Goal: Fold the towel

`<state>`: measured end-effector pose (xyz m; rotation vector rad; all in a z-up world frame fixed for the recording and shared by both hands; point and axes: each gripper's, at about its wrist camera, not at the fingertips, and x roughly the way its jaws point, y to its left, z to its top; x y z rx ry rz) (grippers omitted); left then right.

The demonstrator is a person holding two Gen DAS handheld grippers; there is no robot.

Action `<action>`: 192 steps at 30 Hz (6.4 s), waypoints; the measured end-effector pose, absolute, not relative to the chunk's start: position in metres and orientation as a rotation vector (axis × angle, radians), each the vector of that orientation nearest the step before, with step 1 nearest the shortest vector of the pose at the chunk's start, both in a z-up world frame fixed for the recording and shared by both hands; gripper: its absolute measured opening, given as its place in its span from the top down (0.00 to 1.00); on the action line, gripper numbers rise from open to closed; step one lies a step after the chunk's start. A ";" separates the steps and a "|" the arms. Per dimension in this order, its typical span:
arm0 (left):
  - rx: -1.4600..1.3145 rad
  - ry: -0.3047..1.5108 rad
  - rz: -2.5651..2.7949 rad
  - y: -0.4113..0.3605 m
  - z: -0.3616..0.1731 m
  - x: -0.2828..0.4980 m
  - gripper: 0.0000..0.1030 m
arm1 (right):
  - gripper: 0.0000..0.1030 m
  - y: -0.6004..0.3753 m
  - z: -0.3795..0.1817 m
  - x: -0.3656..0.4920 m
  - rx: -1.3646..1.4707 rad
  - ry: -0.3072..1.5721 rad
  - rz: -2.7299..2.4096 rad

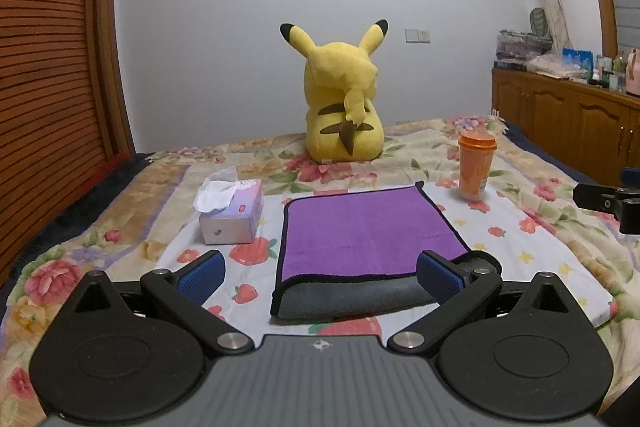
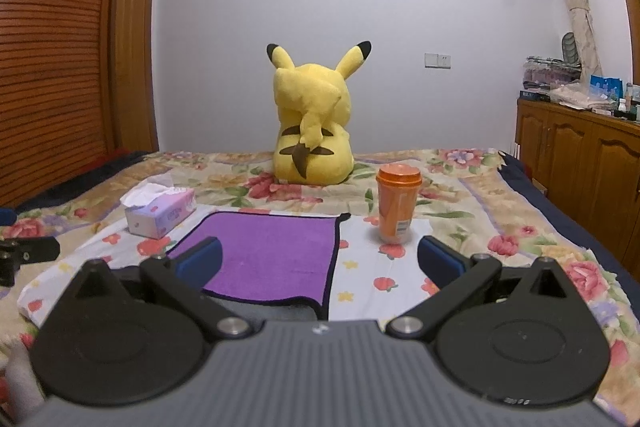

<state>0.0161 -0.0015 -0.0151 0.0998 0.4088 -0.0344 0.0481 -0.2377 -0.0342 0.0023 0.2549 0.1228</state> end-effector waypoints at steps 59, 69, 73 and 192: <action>0.127 0.583 -0.084 0.006 -0.048 0.105 0.00 | 0.00 -0.219 -0.068 0.138 -0.049 0.462 0.194; 0.126 0.613 -0.073 0.020 -0.061 0.141 0.00 | 0.00 -0.216 -0.076 0.159 -0.059 0.520 0.227; 0.114 0.635 -0.069 0.029 -0.069 0.154 0.00 | 0.00 -0.213 -0.082 0.170 -0.068 0.543 0.232; -0.008 0.568 -0.201 0.043 -0.065 0.222 0.93 | 0.96 -0.231 -0.093 0.238 -0.025 0.534 0.349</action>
